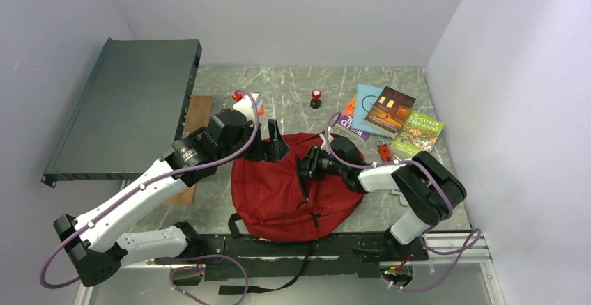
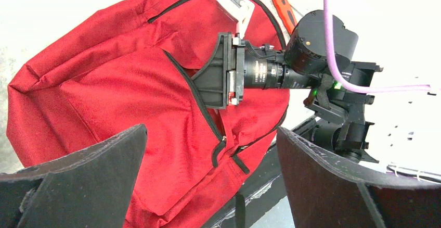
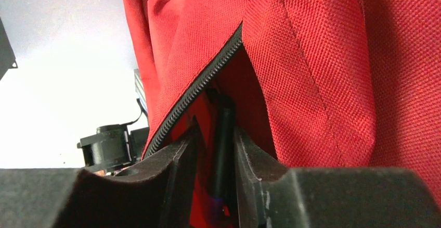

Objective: Pack the student bag
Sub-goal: Place the stationery in the student bag, then pick up the stationery from the center of the board.

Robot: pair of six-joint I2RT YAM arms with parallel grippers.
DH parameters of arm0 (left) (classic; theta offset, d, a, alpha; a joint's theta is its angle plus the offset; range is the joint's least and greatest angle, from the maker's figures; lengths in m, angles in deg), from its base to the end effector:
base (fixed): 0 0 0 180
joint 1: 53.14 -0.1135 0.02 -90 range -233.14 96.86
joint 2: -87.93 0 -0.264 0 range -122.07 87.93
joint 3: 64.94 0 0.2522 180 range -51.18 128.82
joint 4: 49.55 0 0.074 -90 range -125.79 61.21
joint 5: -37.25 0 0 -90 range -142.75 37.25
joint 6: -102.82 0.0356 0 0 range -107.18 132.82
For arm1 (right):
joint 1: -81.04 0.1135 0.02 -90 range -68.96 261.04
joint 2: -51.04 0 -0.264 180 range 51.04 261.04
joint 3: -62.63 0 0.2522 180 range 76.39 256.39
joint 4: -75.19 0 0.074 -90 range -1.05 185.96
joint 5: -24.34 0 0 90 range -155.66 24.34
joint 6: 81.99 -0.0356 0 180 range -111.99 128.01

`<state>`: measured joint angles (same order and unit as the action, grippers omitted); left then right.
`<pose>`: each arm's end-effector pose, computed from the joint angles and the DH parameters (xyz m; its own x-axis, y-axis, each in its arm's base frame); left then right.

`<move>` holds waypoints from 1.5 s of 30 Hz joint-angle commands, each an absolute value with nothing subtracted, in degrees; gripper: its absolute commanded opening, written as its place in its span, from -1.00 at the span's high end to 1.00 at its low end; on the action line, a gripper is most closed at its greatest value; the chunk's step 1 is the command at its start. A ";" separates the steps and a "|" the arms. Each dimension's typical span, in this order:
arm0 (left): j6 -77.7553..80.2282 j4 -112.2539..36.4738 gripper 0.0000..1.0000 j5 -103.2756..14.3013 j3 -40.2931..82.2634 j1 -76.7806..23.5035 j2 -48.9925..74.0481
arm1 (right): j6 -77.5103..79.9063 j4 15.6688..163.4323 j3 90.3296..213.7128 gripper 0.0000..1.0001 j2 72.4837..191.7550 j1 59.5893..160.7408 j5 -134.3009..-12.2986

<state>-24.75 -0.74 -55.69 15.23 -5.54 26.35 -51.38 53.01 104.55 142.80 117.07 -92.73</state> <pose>0.1551 -0.1672 0.3709 -0.7004 -0.1360 -0.7006 0.3539 0.7863 -0.5064 0.2205 0.1804 0.1356 -0.9225 0.2767 -0.2692 -0.1096 0.4810 0.8699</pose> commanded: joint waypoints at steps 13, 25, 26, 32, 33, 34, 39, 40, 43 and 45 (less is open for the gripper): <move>-22.04 1.86 -0.99 -61.35 18.87 -9.77 24.81 | -27.92 92.88 114.57 0.09 120.19 113.00 -87.27; -23.19 4.44 -0.94 -72.98 35.98 -18.19 -7.66 | -20.00 101.63 116.53 0.07 111.45 109.80 -79.28; -23.11 5.02 -0.95 -73.50 38.90 -19.02 -11.24 | -19.84 101.42 116.17 0.07 111.74 109.21 -80.36; -23.33 8.21 -0.95 -71.12 55.45 -25.31 -28.41 | -18.50 101.07 113.43 0.07 110.22 104.94 -83.99; -23.04 8.14 -0.96 -70.58 57.36 -26.23 -30.51 | -18.46 101.13 113.27 0.07 109.86 104.22 -84.77; -22.65 7.48 -0.97 -69.69 58.70 -27.10 -32.51 | -18.44 101.17 113.09 0.07 109.58 103.63 -85.29; -24.43 8.05 -0.92 -63.18 64.56 -31.76 -41.32 | -18.40 100.68 112.64 0.07 108.70 102.11 -86.49; -24.78 8.04 -0.91 -63.01 65.07 -32.23 -43.05 | -18.44 100.46 112.60 0.07 108.69 101.87 -86.71; -24.83 6.95 -0.82 -61.60 66.14 -33.20 -45.88 | -18.53 99.66 112.67 0.07 109.29 101.40 -87.52; -24.87 6.36 -0.74 -61.19 66.65 -33.44 -46.96 | -18.53 99.30 112.95 0.06 109.91 101.17 -87.93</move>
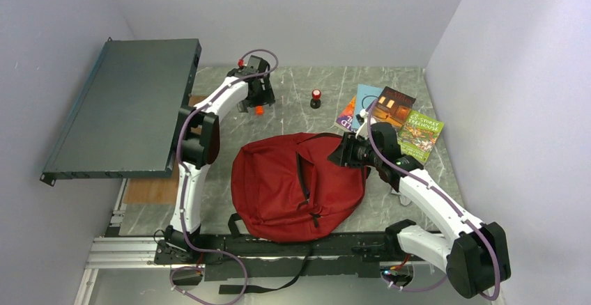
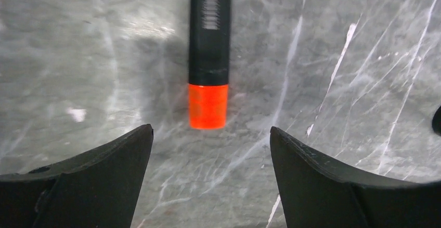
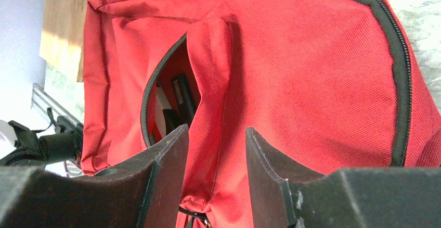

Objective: Pack the student bag
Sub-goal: Pick up the stationery from the center of the board.

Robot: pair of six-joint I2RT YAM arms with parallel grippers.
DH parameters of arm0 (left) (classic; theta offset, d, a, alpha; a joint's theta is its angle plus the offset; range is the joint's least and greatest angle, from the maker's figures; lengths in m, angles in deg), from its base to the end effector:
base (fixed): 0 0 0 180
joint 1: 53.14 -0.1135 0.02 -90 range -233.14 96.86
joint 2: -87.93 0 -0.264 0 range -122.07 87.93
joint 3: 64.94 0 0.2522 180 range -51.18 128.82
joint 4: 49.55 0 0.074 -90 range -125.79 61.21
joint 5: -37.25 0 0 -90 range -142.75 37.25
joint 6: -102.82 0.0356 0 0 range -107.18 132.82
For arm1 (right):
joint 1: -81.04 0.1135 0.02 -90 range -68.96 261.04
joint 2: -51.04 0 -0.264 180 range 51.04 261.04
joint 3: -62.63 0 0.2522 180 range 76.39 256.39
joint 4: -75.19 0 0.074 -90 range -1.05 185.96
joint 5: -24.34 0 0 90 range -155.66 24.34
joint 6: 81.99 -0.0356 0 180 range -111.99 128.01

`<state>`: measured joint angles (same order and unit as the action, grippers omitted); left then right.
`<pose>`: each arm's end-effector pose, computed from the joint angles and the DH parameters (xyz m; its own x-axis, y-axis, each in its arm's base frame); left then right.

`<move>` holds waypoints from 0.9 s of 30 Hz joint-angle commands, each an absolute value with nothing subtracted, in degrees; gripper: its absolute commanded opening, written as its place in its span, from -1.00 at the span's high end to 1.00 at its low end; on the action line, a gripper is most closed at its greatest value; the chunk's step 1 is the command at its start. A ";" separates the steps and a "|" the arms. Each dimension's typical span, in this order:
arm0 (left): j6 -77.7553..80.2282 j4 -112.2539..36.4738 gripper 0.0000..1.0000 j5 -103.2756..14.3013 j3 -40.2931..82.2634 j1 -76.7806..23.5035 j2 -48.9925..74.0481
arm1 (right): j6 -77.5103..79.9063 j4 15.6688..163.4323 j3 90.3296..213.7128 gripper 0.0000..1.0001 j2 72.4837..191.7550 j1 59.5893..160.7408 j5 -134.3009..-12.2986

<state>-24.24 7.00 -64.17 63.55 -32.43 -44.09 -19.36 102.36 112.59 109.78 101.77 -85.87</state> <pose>0.4728 -0.1712 0.1997 -0.8002 -0.3290 -0.5015 -0.2857 0.9442 -0.1637 0.2007 0.0891 0.2376 -0.7606 0.1734 -0.6257 -0.2748 0.7871 0.5523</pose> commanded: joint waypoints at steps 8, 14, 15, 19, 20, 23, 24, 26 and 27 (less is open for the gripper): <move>-26.13 5.68 -0.48 -62.11 66.94 -33.45 -49.59 | -19.00 98.06 114.04 0.06 112.37 100.51 -89.16; -25.04 4.46 -0.42 -64.21 67.76 -33.53 -51.11 | -19.84 97.16 113.52 0.05 112.52 100.20 -89.49; -24.86 4.65 -0.41 -64.96 68.37 -33.58 -51.54 | -19.85 97.21 113.46 0.06 112.56 100.18 -89.62; -23.65 5.60 -0.09 -66.06 70.74 -33.63 -53.30 | -19.61 97.62 113.21 0.05 112.41 100.03 -89.65; -23.27 5.58 0.02 -66.19 71.02 -33.63 -53.34 | -19.52 97.72 113.11 0.05 112.32 99.98 -89.63; -22.46 4.95 0.19 -65.38 70.58 -33.63 -52.78 | -19.54 97.62 113.09 0.05 112.30 99.74 -89.76; -22.06 4.91 0.22 -64.46 70.54 -33.69 -52.58 | -19.58 97.44 113.26 0.05 112.38 99.71 -89.82; -21.73 5.16 0.33 -61.79 70.78 -33.63 -52.07 | -19.73 97.55 113.69 0.05 112.57 99.54 -90.00; -21.58 5.17 0.38 -60.27 70.97 -33.58 -51.69 | -19.78 97.57 113.93 0.05 112.49 99.46 -90.08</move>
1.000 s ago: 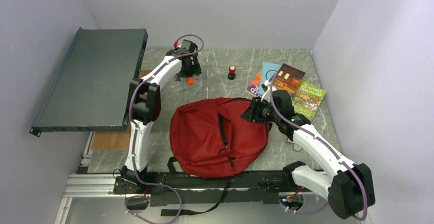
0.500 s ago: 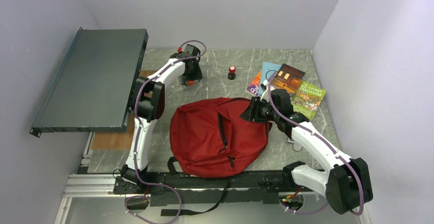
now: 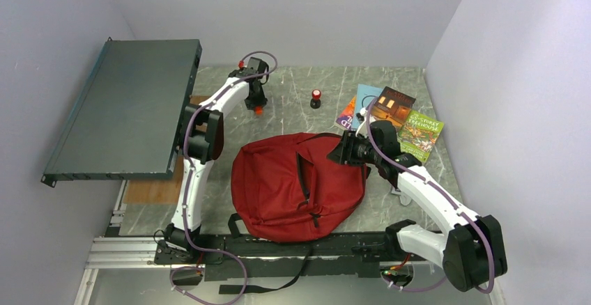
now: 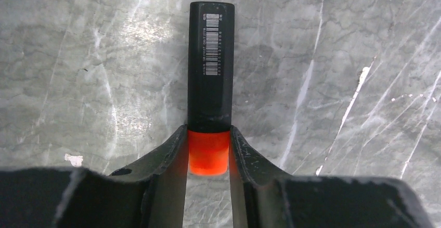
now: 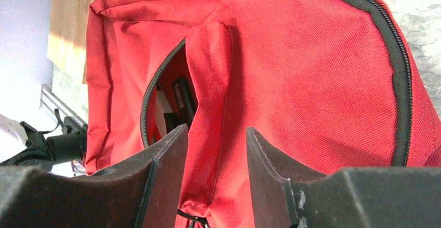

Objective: Pack the student bag
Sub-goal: Pick up the stationery from the center of the board.

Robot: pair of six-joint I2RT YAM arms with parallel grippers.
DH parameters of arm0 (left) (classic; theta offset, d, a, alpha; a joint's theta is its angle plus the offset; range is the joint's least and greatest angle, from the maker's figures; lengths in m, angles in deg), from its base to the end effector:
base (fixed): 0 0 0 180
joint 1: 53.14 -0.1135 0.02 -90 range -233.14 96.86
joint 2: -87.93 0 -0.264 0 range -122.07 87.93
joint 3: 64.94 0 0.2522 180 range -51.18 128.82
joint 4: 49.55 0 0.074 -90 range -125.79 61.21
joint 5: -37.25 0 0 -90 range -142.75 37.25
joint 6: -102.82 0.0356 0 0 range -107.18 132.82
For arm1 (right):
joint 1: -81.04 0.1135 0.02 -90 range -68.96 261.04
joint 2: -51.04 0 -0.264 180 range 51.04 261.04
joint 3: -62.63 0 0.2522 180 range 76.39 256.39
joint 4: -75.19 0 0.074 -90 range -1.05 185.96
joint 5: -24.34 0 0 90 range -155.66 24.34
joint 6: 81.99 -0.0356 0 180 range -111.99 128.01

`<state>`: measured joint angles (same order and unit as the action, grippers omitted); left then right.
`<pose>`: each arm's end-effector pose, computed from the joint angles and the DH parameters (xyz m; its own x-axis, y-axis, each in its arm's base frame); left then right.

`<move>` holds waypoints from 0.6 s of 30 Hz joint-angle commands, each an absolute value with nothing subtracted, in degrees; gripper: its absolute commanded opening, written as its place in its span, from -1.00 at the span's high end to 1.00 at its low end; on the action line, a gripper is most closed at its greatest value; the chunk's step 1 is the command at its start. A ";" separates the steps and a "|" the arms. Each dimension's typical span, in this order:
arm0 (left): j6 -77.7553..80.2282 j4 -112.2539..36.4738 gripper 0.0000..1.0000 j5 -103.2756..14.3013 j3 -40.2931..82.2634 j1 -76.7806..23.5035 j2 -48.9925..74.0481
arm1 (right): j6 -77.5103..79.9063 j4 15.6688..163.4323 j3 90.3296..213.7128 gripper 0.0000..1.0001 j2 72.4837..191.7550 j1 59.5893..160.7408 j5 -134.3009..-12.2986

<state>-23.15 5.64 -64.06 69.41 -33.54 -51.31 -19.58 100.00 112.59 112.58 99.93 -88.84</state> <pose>0.4975 -0.1697 0.1700 -0.7999 -0.3266 -0.5035 -0.2879 0.9450 -0.1554 0.2104 0.0868 0.2317 -0.7742 0.1851 -0.6053 -0.2695 0.7689 0.5798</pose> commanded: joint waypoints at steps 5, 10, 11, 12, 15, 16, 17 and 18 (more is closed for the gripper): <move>-20.31 4.55 0.52 -53.51 70.85 -32.93 -47.98 | -20.65 96.89 114.71 0.04 112.47 98.95 -90.13; -18.17 3.09 0.58 -49.37 68.30 -31.70 -41.18 | -22.36 96.37 113.87 0.03 111.64 97.73 -91.04; -18.11 3.00 0.61 -48.76 67.54 -31.51 -39.58 | -22.99 96.03 113.48 0.03 111.22 97.40 -91.44; -18.12 2.66 0.64 -48.01 66.46 -31.12 -37.49 | -23.90 95.71 113.03 0.03 110.58 96.89 -91.89; -18.57 0.61 0.76 -43.73 61.06 -29.97 -32.14 | -26.40 94.37 111.67 0.00 109.50 95.81 -92.77; -18.71 -0.15 0.78 -42.45 59.01 -29.49 -30.16 | -27.16 93.50 111.24 -0.03 109.39 95.40 -93.06; -18.92 -0.91 0.80 -41.41 57.11 -28.89 -28.43 | -28.02 92.83 110.68 -0.05 109.46 94.97 -93.59; -19.06 -1.80 0.82 -40.59 54.80 -28.29 -26.36 | -28.81 92.18 110.44 -0.06 109.78 94.40 -94.43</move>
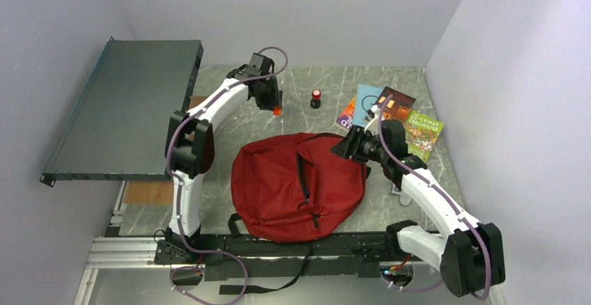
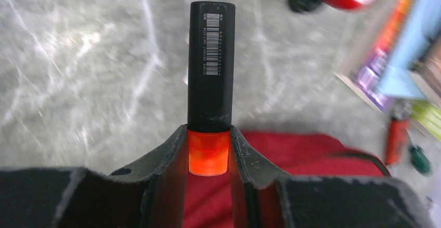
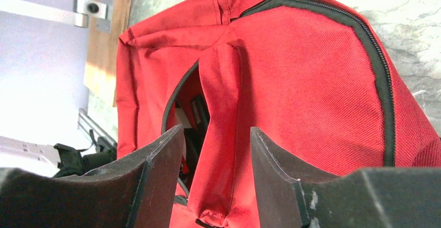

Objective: Pack the student bag
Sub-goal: Pick up the stationery from the center of the board.

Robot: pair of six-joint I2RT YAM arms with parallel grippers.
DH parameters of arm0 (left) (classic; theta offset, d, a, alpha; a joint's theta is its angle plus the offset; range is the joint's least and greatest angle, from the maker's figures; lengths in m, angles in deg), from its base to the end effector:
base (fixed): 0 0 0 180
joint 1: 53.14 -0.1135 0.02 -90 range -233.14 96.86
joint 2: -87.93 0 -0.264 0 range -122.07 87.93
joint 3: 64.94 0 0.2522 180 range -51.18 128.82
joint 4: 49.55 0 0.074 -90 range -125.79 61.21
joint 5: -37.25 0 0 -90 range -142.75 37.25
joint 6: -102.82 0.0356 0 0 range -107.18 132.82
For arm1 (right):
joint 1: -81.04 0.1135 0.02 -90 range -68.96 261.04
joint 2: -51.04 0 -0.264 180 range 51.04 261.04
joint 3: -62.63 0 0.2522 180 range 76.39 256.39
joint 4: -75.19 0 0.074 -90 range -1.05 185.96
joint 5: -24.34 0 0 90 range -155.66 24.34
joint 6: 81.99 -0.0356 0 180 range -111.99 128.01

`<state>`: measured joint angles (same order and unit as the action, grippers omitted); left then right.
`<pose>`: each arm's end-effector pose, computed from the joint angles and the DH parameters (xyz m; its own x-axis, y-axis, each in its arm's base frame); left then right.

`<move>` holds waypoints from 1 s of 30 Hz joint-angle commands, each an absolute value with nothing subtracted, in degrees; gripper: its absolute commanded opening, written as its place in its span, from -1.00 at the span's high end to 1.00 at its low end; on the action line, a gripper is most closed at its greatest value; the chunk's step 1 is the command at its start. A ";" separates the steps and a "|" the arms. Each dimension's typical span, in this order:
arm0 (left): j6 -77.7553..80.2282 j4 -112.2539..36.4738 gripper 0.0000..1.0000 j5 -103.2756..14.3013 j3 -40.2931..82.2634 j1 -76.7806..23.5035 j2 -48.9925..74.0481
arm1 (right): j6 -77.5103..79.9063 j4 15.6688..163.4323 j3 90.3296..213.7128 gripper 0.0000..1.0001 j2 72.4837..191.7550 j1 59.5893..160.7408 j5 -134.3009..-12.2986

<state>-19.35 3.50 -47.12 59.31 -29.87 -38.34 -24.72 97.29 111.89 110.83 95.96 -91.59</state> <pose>0.4496 -0.1971 0.2277 -0.8743 -0.2008 -0.4418 -0.0245 0.9275 -0.3729 0.2128 0.0728 0.2384 -0.7559 0.3018 -0.5810 -0.2124 0.7263 0.6537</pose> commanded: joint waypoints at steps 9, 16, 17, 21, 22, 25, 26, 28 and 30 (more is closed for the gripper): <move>-19.87 -5.05 0.86 -39.27 40.17 -17.48 -10.91 | -38.02 82.80 109.04 -0.11 112.10 92.37 -103.61; -20.83 -3.36 0.89 -49.37 33.28 -5.49 -4.95 | -45.66 73.50 105.54 -0.30 106.68 92.38 -103.44; -20.92 -2.95 0.89 -50.99 32.94 -3.95 -4.70 | -45.84 74.36 105.44 -0.29 106.26 92.40 -102.54; -21.22 -3.06 0.89 -52.58 31.15 -0.50 -4.02 | -49.10 73.79 103.10 -0.07 105.27 92.42 -101.02; -21.51 -3.57 0.90 -52.58 30.56 -0.27 -4.00 | -49.83 72.82 102.12 -0.05 104.81 92.46 -100.83; -22.13 -3.81 0.90 -52.57 30.25 0.98 -4.41 | -50.13 74.10 100.17 -0.02 103.27 92.39 -98.99; -22.23 -3.80 0.90 -52.62 30.27 1.45 -4.59 | -50.01 74.54 99.98 -0.02 103.05 92.36 -98.78; -22.56 -4.17 0.90 -52.46 30.39 2.35 -4.87 | -50.43 74.24 99.30 -0.01 102.98 92.37 -99.06; -22.81 -4.63 0.91 -51.95 30.46 3.15 -5.17 | -51.47 73.05 98.32 0.00 102.92 92.42 -99.22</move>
